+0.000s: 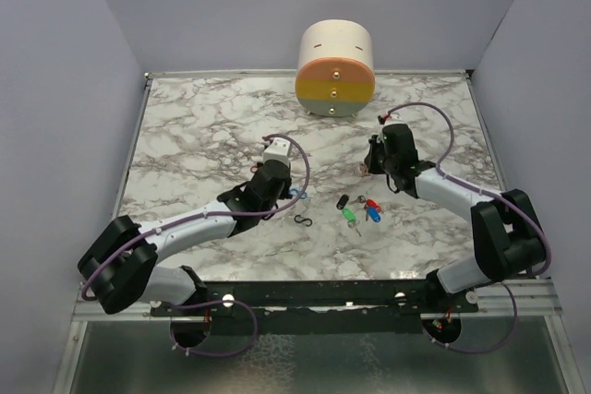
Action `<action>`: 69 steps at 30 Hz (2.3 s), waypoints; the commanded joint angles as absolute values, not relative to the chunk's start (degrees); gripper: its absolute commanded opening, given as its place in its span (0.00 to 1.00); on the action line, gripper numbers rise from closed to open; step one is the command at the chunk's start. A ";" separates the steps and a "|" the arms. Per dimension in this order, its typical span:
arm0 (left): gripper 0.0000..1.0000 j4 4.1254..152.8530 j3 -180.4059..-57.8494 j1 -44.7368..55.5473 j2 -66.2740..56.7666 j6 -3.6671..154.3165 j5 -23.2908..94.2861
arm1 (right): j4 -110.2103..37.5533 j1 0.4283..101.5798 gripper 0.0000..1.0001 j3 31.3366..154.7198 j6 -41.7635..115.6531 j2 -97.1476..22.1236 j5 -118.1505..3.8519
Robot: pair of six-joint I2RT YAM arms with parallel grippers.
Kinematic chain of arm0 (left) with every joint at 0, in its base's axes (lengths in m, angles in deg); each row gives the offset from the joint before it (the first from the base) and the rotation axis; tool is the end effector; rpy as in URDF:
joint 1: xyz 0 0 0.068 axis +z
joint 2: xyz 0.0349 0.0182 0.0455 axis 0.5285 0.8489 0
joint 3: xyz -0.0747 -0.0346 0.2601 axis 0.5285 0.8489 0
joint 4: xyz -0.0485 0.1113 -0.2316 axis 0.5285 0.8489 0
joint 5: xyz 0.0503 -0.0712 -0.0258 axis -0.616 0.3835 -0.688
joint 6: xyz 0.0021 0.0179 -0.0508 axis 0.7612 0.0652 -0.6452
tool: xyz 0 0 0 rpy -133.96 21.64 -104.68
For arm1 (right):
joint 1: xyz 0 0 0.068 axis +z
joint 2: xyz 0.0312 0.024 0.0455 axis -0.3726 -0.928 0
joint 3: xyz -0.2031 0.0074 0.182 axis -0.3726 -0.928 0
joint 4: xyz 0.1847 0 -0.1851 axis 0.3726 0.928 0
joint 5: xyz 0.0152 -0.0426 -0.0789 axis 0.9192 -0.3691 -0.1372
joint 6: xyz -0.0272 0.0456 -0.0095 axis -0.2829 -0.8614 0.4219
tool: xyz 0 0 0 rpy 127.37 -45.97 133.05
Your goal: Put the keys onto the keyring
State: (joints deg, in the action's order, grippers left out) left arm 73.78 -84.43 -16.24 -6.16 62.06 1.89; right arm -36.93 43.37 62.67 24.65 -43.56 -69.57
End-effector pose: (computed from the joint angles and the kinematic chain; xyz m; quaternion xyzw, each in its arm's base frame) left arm 0.1929 -0.1924 0.2171 0.0625 0.8486 -0.1389 0.5067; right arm 0.2904 0.1112 0.1853 -0.0020 0.9124 0.1057 0.3955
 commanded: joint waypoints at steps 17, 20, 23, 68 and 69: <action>0.00 73.42 -100.02 -16.43 4.87 64.71 7.10 | -60.71 50.01 0.01 50.86 39.07 -29.90 -40.20; 0.00 72.93 -100.17 -16.43 5.15 64.33 8.55 | -63.55 51.17 0.01 49.22 40.15 -27.98 -38.96; 0.00 72.83 -100.22 -16.43 5.57 64.00 9.43 | -66.09 52.07 0.01 47.88 40.75 -26.73 -38.20; 0.00 71.91 -97.14 -18.72 0.54 64.54 15.46 | -67.08 57.42 0.01 50.25 45.07 -30.93 -46.73; 0.00 71.94 -97.25 -18.72 0.66 64.57 15.46 | -67.09 57.47 0.01 50.22 45.12 -30.96 -46.69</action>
State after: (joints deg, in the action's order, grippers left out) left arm 73.09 -97.37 -18.33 1.49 64.16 14.22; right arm -65.24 56.82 48.62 44.12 -30.43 -45.92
